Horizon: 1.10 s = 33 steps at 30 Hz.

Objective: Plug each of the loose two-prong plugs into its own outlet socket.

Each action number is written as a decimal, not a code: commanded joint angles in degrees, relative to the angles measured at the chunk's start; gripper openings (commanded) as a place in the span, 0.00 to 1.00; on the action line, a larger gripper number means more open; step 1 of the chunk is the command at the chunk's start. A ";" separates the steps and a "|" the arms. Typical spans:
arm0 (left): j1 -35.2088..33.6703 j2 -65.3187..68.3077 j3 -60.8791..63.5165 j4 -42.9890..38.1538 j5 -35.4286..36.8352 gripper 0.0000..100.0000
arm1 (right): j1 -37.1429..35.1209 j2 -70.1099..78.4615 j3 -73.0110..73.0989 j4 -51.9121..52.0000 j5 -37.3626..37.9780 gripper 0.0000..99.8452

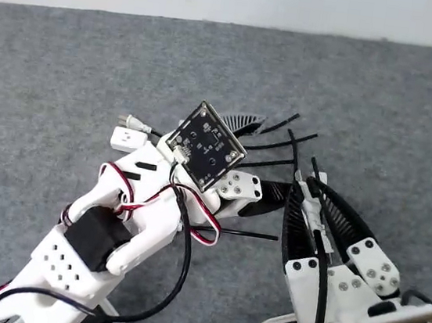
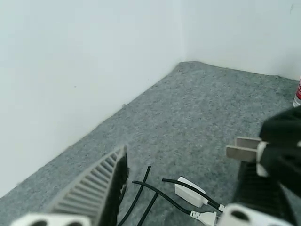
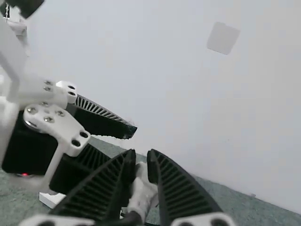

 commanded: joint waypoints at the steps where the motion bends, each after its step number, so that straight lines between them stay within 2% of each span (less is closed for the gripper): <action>1: 0.00 0.00 -2.95 -2.73 -0.09 0.35 | -1.36 0.48 1.05 2.77 0.88 0.01; 7: 0.00 -0.44 -3.03 -2.64 -0.09 0.35 | -1.27 0.66 1.67 2.95 1.05 0.01; 14: -0.35 -0.44 -2.95 -2.55 -0.35 0.35 | -1.27 0.31 8.70 2.33 7.30 0.01; 21: -6.24 -0.26 -2.95 -2.55 -0.26 0.35 | -1.01 0.84 10.37 0.84 7.74 0.01; 28: -10.55 -0.44 -1.10 -2.46 -0.26 0.35 | 5.58 0.84 18.37 -4.88 7.82 0.01; 33: -10.81 -0.53 0.57 -2.46 -0.35 0.35 | 6.11 0.31 22.24 -5.85 11.16 0.01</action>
